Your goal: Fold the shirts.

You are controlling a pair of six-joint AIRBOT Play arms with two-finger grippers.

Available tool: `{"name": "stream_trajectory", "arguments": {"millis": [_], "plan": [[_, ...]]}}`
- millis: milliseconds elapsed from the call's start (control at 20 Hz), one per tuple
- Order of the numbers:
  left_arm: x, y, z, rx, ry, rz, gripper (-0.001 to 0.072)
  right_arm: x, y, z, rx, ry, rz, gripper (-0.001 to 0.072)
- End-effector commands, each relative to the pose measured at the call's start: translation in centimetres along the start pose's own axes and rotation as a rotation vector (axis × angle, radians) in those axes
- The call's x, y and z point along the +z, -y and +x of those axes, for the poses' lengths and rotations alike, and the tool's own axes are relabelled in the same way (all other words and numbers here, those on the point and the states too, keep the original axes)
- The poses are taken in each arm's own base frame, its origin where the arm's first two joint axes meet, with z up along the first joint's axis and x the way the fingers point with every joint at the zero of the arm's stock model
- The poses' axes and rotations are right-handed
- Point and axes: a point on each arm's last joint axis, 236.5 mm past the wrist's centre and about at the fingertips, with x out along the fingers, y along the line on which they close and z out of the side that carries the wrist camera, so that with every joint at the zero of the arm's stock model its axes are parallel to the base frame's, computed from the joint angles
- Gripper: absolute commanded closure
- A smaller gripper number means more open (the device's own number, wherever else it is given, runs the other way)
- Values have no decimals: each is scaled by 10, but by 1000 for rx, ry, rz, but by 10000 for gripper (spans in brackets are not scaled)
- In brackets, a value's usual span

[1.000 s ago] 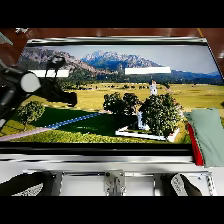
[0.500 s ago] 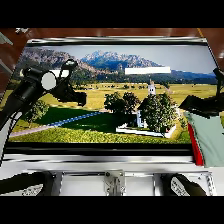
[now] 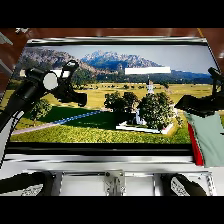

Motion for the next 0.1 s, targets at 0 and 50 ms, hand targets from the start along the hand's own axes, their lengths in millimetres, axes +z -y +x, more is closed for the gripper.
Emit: {"name": "stream_trajectory", "arguments": {"millis": [0, 50], "plan": [[0, 0, 0, 1, 0, 17, -4, 0, -1, 0, 3, -1, 0, 28], [0, 0, 0, 1, 0, 17, -4, 0, -1, 0, 3, -1, 0, 28]]}}
